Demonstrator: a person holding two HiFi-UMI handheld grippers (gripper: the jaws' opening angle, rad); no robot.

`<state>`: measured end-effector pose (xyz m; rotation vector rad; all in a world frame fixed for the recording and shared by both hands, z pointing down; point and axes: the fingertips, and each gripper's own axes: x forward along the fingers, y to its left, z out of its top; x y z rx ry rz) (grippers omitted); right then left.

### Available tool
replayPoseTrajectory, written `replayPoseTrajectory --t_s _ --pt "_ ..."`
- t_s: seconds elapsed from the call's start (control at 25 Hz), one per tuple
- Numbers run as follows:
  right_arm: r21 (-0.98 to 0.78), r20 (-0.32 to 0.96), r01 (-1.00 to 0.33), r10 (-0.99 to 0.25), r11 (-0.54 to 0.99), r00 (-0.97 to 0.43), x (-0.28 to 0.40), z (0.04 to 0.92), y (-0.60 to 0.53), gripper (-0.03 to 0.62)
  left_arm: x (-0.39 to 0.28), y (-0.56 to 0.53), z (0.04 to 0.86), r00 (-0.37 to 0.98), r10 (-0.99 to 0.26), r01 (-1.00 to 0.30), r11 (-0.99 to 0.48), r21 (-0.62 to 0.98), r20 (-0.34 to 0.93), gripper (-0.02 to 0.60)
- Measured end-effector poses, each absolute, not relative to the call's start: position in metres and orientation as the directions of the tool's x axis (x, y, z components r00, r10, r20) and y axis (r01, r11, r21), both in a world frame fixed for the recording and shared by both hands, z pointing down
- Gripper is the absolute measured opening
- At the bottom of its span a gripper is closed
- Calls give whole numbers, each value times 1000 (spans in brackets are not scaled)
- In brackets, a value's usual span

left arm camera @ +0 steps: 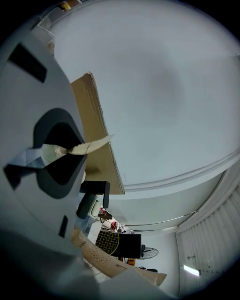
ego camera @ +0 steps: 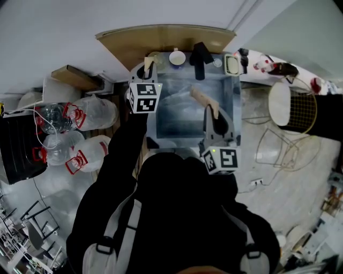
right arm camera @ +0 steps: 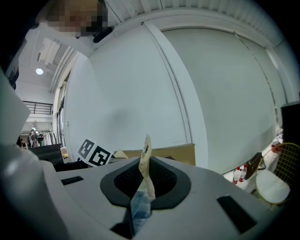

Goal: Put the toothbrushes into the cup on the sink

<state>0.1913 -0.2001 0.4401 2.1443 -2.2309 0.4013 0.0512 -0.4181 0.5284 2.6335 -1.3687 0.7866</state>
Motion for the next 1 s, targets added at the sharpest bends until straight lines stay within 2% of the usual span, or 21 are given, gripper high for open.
replayPoseTrajectory --t_s 0.76,1.0 --pt "-173 222 -985 -974 16 -54 199 450 -203 34 56 -435 578 456 -682 -782 -614 -107 572 32" --pt "-171 221 -985 -974 8 -46 203 450 -200 33 54 -422 579 471 -673 -784 -616 -80 570 64"
